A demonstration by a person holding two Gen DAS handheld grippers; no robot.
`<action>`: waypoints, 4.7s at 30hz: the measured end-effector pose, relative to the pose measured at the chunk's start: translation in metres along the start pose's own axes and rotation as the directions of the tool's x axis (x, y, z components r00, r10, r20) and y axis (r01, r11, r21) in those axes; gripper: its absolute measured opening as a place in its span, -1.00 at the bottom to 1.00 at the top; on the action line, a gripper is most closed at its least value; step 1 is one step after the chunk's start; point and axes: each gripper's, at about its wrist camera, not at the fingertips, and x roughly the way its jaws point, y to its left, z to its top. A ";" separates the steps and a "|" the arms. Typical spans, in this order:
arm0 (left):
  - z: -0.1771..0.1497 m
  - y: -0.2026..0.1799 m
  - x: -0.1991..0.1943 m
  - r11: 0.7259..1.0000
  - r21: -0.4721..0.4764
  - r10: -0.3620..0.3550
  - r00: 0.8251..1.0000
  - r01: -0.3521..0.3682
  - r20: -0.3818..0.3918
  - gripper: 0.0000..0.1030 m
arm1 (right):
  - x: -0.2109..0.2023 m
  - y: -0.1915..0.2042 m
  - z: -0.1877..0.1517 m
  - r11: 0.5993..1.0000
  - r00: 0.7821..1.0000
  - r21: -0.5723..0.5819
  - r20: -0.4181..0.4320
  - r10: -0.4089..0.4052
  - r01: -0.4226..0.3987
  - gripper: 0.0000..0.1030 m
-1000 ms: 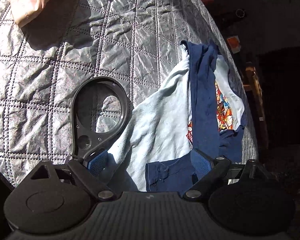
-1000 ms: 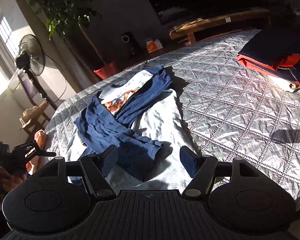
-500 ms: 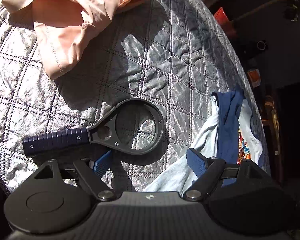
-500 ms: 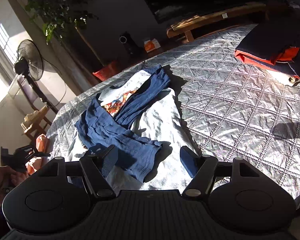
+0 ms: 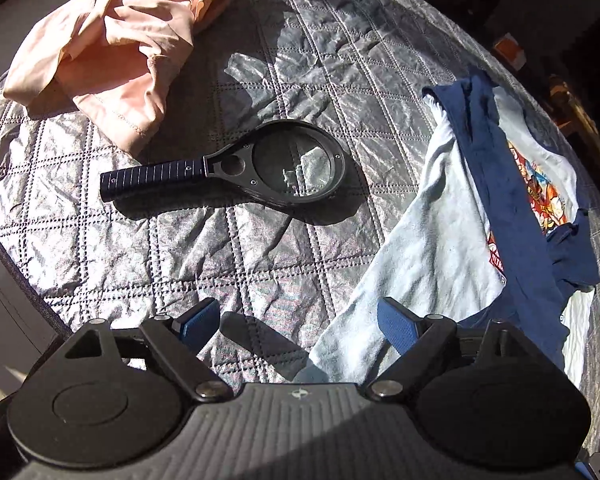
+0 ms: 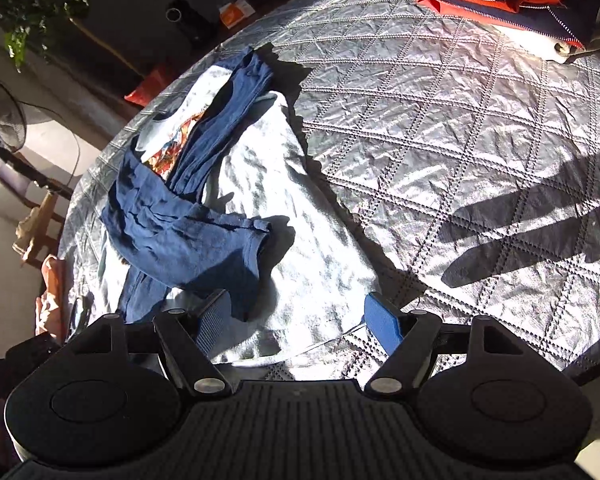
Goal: Fold clothes
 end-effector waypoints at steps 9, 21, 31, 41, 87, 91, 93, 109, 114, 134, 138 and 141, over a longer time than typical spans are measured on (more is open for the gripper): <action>-0.011 0.028 -0.003 0.962 -0.229 -0.157 0.987 0.148 -0.020 0.85 | 0.024 -0.020 0.017 0.994 0.995 0.108 -0.095 0.040 -0.030 0.52; -0.015 0.012 0.001 0.955 -0.216 -0.208 0.978 0.203 0.001 0.90 | 0.039 0.012 0.017 0.995 0.991 -0.100 -0.133 0.003 -0.016 0.40; -0.030 -0.005 -0.008 0.995 -0.057 -0.078 0.996 0.080 0.039 0.25 | 0.039 0.005 0.019 0.998 0.992 -0.052 -0.124 0.018 -0.025 0.38; -0.053 -0.032 -0.006 0.981 0.192 -0.005 0.996 -0.013 0.091 0.45 | 0.041 0.011 0.018 0.996 0.990 -0.081 -0.139 0.031 -0.042 0.41; -0.055 -0.036 -0.007 0.990 0.132 0.036 0.988 -0.056 0.148 -0.90 | 0.029 0.042 0.013 0.960 0.991 -0.258 0.096 -0.089 0.111 0.46; -0.055 -0.038 -0.006 0.989 0.138 0.040 0.987 -0.062 0.155 -0.90 | 0.041 0.084 -0.013 0.871 0.985 -0.460 0.110 -0.135 0.171 0.11; -0.055 -0.038 -0.006 0.988 0.138 0.041 0.987 -0.062 0.155 -0.90 | 0.055 0.089 -0.020 0.847 0.975 -0.483 0.105 -0.198 0.224 -0.17; -0.049 -0.026 -0.009 0.999 0.050 -0.001 0.992 -0.005 0.128 -0.92 | 0.018 0.032 0.004 0.990 0.979 -0.050 0.164 -0.121 0.131 -0.86; -0.044 -0.013 -0.011 0.998 -0.044 -0.039 0.993 0.044 0.109 -0.92 | 0.002 0.017 -0.004 0.997 0.981 0.059 0.186 -0.055 0.045 -0.87; -0.053 0.019 -0.026 0.972 -0.203 -0.096 0.990 0.115 0.101 -0.92 | -0.025 -0.001 -0.031 0.986 0.983 0.166 0.179 -0.040 0.010 -0.97; -0.051 0.016 -0.026 0.976 -0.187 -0.092 0.990 0.110 0.103 -0.92 | -0.024 -0.003 -0.031 0.985 0.984 0.172 0.174 -0.044 0.013 -0.97; -0.051 0.012 -0.027 0.981 -0.162 -0.089 0.990 0.106 0.108 -0.92 | -0.024 -0.005 -0.030 0.984 0.983 0.179 0.177 -0.037 0.005 -0.97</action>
